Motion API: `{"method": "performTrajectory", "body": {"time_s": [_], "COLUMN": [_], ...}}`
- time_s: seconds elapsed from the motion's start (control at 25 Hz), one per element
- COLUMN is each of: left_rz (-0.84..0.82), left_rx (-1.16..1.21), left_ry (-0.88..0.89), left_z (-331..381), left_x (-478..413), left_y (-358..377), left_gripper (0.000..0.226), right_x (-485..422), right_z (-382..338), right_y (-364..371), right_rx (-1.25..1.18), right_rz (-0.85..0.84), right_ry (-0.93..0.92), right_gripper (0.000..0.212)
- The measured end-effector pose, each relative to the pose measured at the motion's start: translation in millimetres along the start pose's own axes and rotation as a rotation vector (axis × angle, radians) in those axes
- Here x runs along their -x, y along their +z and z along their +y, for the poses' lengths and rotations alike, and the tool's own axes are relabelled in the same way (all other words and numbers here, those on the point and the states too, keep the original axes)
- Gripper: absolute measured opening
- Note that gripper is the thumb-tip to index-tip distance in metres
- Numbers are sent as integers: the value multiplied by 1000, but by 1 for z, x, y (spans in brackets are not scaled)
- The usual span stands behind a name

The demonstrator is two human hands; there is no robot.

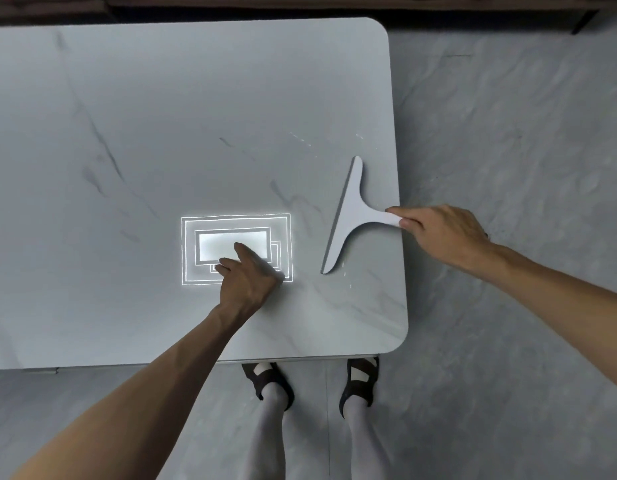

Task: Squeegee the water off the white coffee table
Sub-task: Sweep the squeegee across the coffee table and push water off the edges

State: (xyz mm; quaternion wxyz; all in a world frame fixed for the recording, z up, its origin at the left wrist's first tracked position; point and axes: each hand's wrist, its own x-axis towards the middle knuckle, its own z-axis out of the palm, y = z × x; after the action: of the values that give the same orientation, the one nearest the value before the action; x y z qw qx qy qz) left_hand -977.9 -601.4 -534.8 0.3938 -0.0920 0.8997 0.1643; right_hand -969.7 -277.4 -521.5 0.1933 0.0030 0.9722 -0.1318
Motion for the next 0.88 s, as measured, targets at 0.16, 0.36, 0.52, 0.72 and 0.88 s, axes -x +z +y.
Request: {"method": "performTrajectory", "body": {"time_s": [0.16, 0.36, 0.52, 0.72, 0.88], "left_rz": [-43, -77, -99, -102, -76], "left_rx": [108, 21, -41, -35, -37], "left_ry": [-123, -125, -124, -158, -149], "left_z": [-4, -2, -2, 2, 6], "left_x": [-20, -33, -39, -38, -35], "left_y": [-3, -3, -3, -3, -2], "left_gripper": [88, 85, 83, 84, 83], "right_x": [-44, -164, -159, -40, 18], "right_z": [-28, -107, -115, -64, -48], "right_y": [-28, -37, -22, 1, -12], "right_rx": [-266, -493, -383, -263, -229], "right_rz": [-7, -3, -29, -7, -48], "right_ry": [114, 238, 251, 148, 197], "right_gripper": [35, 51, 56, 52, 48]}}
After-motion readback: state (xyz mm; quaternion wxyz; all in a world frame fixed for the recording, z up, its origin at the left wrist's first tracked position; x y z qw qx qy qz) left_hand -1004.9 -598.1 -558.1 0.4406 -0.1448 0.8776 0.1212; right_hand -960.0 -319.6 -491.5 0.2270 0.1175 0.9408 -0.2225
